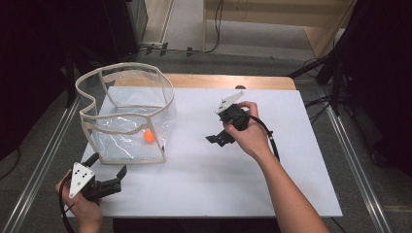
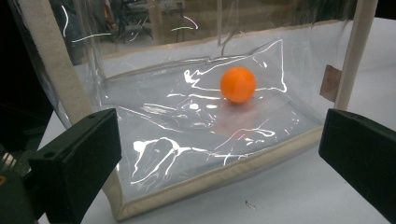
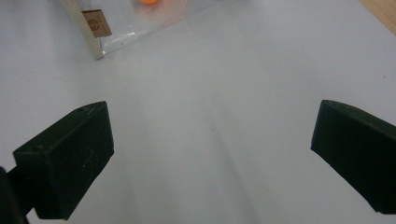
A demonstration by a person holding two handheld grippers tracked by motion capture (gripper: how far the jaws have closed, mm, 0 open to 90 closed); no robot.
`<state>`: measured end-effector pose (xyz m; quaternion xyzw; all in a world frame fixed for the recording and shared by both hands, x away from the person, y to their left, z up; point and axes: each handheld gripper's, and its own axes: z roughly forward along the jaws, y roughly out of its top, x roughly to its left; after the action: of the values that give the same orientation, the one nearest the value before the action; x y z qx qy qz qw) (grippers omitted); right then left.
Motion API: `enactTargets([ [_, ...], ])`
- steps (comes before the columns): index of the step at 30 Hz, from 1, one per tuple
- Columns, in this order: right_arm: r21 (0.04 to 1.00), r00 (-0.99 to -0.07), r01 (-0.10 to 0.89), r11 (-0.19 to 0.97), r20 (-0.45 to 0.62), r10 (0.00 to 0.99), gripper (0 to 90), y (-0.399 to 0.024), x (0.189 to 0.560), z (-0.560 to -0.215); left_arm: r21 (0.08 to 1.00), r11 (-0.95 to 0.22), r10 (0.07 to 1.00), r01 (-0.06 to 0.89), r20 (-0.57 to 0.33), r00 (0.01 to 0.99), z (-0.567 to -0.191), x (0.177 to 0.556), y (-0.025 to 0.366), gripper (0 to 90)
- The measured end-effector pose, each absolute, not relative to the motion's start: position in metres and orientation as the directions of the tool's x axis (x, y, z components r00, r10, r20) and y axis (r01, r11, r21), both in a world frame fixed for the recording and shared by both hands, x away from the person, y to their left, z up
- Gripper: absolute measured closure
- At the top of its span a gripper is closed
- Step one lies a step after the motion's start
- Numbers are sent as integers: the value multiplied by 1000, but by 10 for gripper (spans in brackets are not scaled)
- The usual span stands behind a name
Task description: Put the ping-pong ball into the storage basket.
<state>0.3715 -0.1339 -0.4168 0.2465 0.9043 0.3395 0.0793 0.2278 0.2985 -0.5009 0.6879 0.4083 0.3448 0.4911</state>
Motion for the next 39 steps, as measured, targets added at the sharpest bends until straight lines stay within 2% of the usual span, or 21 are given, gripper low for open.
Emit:
enactTargets([
  [39, 737, -808, 433, 519, 62, 586, 0, -194, 329, -457, 957, -184, 901, 224, 73, 428, -501, 228, 299, 0],
])
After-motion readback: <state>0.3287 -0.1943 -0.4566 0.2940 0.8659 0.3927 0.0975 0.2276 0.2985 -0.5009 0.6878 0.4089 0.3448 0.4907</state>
